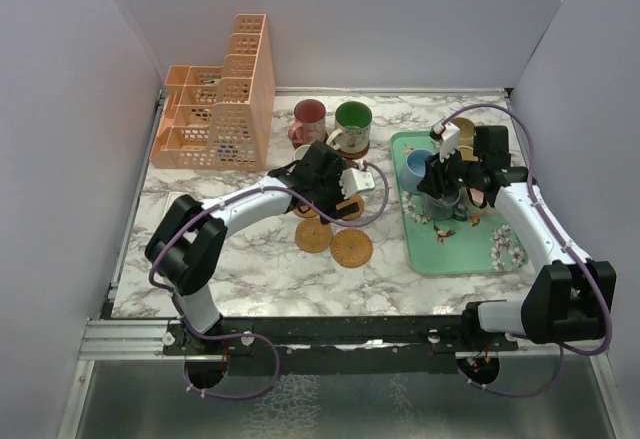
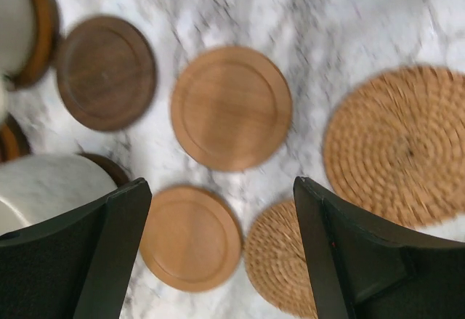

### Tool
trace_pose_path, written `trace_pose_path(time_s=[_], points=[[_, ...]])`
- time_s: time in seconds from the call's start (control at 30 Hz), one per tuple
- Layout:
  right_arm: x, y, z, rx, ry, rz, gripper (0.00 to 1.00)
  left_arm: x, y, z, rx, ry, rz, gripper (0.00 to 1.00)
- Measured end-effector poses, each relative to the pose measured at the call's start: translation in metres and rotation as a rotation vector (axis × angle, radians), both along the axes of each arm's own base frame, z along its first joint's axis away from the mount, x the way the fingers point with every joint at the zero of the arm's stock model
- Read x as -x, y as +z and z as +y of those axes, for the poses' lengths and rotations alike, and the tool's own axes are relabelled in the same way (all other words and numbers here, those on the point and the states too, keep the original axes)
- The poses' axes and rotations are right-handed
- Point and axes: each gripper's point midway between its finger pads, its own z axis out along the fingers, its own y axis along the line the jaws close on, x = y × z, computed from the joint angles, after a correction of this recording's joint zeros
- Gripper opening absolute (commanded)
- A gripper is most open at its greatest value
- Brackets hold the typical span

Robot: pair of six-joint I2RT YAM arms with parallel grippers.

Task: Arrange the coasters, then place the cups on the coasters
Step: Move the coaster to the center of the board.

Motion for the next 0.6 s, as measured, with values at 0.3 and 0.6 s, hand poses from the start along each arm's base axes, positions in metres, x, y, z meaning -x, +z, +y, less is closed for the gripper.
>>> trace_pose_path(time_s=[0.3,0.6], points=[[0.000,0.000,0.000,0.000,0.000,-0.002,0.37,0.042,-0.039,0.053,-0.169,-0.015,0.061,0.83],[0.000,0.000,0.000,0.000,0.001,-0.002,0.37,0.045,-0.049,0.065,-0.226,-0.009,0.065,0.83]])
